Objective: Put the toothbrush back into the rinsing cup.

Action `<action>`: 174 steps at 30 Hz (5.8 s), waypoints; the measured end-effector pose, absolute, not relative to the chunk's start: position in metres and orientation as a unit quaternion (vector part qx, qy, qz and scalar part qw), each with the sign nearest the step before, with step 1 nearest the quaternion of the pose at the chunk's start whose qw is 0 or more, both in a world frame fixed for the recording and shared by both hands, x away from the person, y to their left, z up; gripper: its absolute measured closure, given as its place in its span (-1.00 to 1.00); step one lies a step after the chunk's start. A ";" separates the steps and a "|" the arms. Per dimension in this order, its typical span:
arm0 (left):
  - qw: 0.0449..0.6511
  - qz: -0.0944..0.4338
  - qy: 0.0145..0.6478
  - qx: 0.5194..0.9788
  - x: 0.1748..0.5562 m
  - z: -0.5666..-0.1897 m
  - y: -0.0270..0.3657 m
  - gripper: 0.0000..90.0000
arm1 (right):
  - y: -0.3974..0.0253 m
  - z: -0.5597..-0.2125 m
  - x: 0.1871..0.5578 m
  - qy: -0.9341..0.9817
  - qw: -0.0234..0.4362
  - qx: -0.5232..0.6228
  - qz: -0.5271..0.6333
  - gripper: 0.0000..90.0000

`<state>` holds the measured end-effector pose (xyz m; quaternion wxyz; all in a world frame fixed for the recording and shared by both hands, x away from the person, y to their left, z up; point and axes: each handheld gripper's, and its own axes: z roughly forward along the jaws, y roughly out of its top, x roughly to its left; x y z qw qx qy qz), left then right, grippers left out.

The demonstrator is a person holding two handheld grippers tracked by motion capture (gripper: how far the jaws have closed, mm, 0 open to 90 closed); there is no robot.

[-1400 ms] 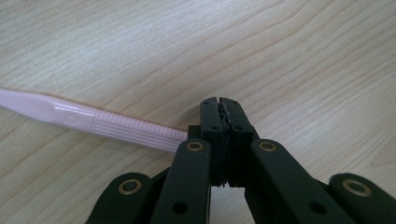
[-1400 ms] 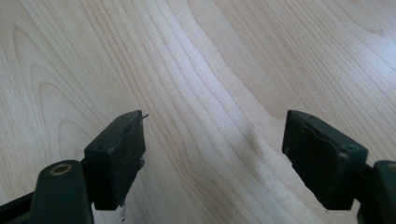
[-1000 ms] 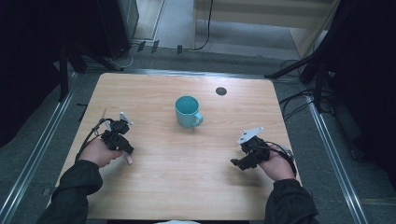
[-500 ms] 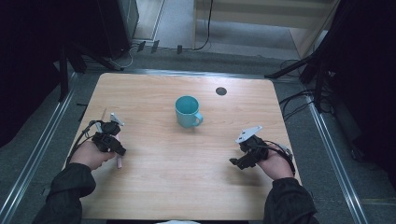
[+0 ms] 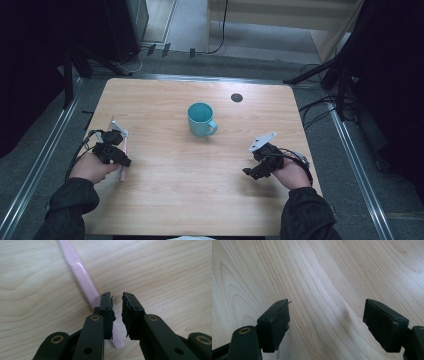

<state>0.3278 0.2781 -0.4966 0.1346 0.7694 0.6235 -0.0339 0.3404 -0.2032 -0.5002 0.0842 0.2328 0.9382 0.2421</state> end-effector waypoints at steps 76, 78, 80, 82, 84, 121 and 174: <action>0.222 -0.009 0.633 0.742 0.342 -0.464 0.291 0.87 | -0.211 -0.502 0.333 0.935 0.084 0.248 0.240 -0.53; 0.242 -0.003 0.628 0.740 0.341 -0.458 0.291 0.87 | -0.210 -0.502 0.333 0.935 0.083 0.250 0.239 -0.53; 0.256 0.004 0.622 0.740 0.339 -0.453 0.290 0.87 | -0.210 -0.502 0.333 0.935 0.082 0.249 0.239 -0.53; 0.272 0.009 0.617 0.739 0.337 -0.450 0.288 0.87 | -0.210 -0.502 0.333 0.934 0.082 0.251 0.240 -0.53; 0.290 0.022 0.612 0.736 0.336 -0.447 0.285 0.87 | -0.211 -0.501 0.333 0.934 0.083 0.249 0.243 -0.53; 0.463 0.189 0.505 0.703 0.354 -0.396 0.214 0.87 | -0.218 -0.497 0.336 0.916 0.084 0.265 0.288 -0.49; 0.487 0.160 0.452 0.730 0.429 -0.423 0.089 0.87 | -0.229 -0.494 0.323 0.909 0.095 0.281 0.293 -0.49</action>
